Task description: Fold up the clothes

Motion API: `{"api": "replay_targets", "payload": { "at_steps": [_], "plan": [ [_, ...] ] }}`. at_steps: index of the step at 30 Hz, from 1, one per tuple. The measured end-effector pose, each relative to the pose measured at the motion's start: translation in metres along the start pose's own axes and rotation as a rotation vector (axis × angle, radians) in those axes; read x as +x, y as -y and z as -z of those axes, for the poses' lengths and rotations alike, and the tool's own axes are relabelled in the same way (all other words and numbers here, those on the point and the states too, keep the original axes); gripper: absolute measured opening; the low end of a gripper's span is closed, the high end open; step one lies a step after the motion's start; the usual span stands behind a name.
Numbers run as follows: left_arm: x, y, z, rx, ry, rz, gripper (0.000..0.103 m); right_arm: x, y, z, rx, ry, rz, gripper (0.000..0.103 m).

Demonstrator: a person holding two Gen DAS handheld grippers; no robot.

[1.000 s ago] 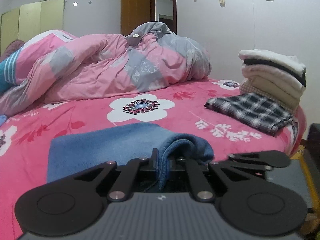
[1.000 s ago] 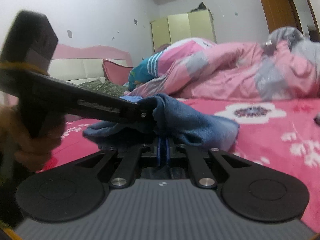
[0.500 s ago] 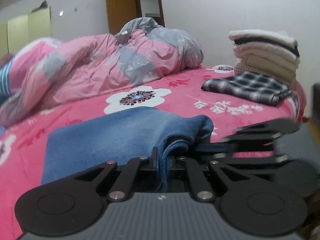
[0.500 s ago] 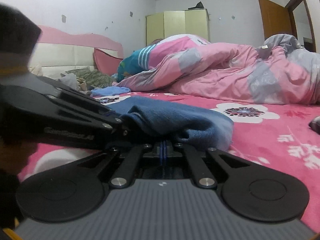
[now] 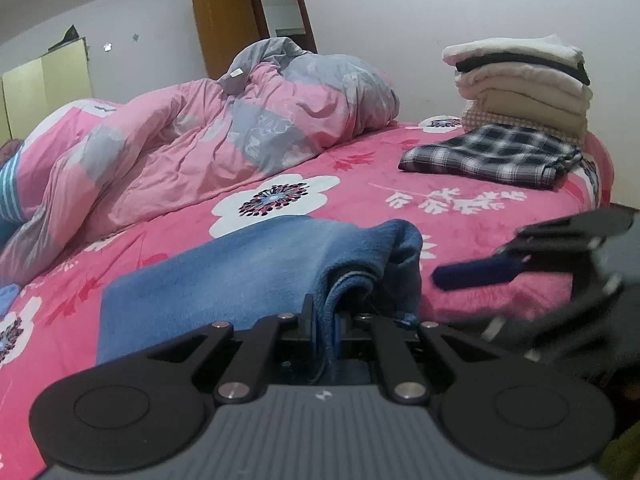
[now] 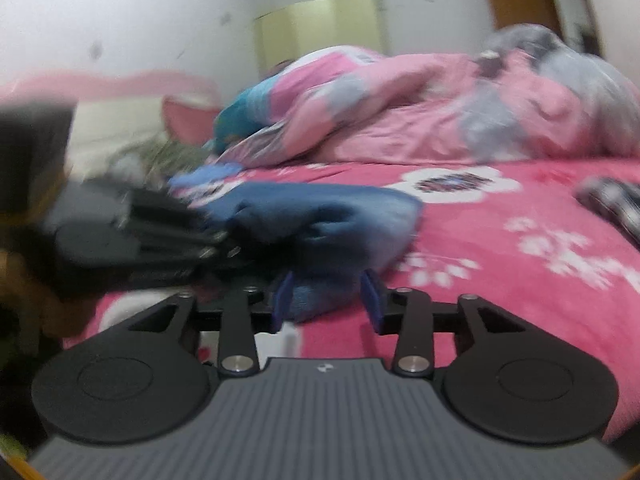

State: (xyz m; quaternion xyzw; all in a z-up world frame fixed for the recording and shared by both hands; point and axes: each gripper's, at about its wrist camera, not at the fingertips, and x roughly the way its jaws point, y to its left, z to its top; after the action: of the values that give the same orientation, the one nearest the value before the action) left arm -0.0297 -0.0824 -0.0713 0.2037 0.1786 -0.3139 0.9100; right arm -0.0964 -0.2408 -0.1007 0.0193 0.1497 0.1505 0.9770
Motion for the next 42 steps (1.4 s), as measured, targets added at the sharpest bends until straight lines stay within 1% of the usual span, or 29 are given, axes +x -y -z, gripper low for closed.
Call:
{"api": "replay_targets", "payload": {
  "at_steps": [1,3,4,5,6,7,8,11,14,16,19,22,25,28,31,32,33,34,36,38,42],
  "plan": [
    [0.000,0.000,-0.001,0.002,-0.001,0.000,0.008,0.007,-0.006,0.000,-0.038,-0.016,0.015,0.048],
    [-0.001,0.000,-0.002,0.005,-0.004,-0.001,0.008,0.020,-0.013,0.002,-0.059,-0.048,0.049,0.049],
    [-0.001,0.000,-0.002,0.006,-0.006,-0.001,0.008,0.023,-0.013,0.001,-0.042,-0.052,0.058,0.055],
    [-0.001,0.000,-0.003,0.008,-0.007,-0.001,0.008,0.024,-0.011,0.000,-0.011,-0.049,0.061,0.056],
    [-0.001,0.001,-0.003,0.011,-0.008,-0.001,0.008,0.026,-0.009,0.000,0.021,-0.046,0.064,0.056],
    [-0.001,0.001,-0.003,0.015,-0.008,0.000,0.009,0.025,-0.005,-0.001,0.049,-0.037,0.079,0.052],
    [0.000,0.002,-0.002,0.019,-0.008,0.000,0.009,0.023,-0.001,-0.002,0.071,-0.026,0.103,0.052],
    [0.001,0.004,-0.001,0.031,-0.008,-0.003,0.009,0.017,0.010,0.003,0.133,-0.009,0.114,0.052],
    [0.000,0.005,-0.003,0.030,-0.004,-0.008,0.010,0.013,0.010,0.009,0.139,0.002,0.141,0.052],
    [-0.001,0.004,-0.003,0.026,-0.001,-0.008,0.010,0.011,0.011,0.009,0.149,0.008,0.118,0.052],
    [0.000,0.003,-0.004,0.027,0.001,-0.006,0.010,0.004,0.015,0.006,0.152,0.046,0.051,0.053],
    [0.000,0.002,-0.004,0.020,0.002,-0.006,0.010,0.008,0.013,0.003,0.115,0.039,0.055,0.053],
    [-0.002,0.000,-0.007,-0.002,0.006,-0.001,0.010,0.009,0.017,0.001,0.109,0.034,0.090,0.053],
    [-0.003,-0.001,-0.009,-0.016,0.005,0.001,0.014,-0.002,0.027,0.005,0.168,0.026,0.114,0.052],
    [-0.002,0.000,-0.009,-0.008,-0.005,0.005,0.019,-0.014,0.035,0.016,0.213,-0.002,0.170,0.052],
    [-0.002,0.001,-0.009,-0.004,-0.007,0.005,0.022,-0.018,0.038,0.020,0.237,-0.011,0.174,0.051],
    [-0.002,0.001,-0.009,0.001,-0.008,0.005,0.023,-0.021,0.038,0.021,0.243,-0.014,0.180,0.051],
    [-0.002,0.002,-0.009,0.006,-0.009,0.005,0.024,-0.023,0.036,0.020,0.235,-0.015,0.187,0.051],
    [-0.001,0.004,-0.010,0.015,-0.009,0.004,0.032,-0.028,0.032,0.020,0.220,-0.018,0.200,0.049],
    [-0.001,0.007,-0.011,0.018,-0.003,0.004,0.038,-0.031,0.030,0.019,0.202,-0.021,0.190,0.046],
    [0.005,0.013,-0.012,0.029,-0.003,0.005,0.042,-0.038,0.026,0.018,0.165,-0.029,0.158,0.046]
  ]
}}
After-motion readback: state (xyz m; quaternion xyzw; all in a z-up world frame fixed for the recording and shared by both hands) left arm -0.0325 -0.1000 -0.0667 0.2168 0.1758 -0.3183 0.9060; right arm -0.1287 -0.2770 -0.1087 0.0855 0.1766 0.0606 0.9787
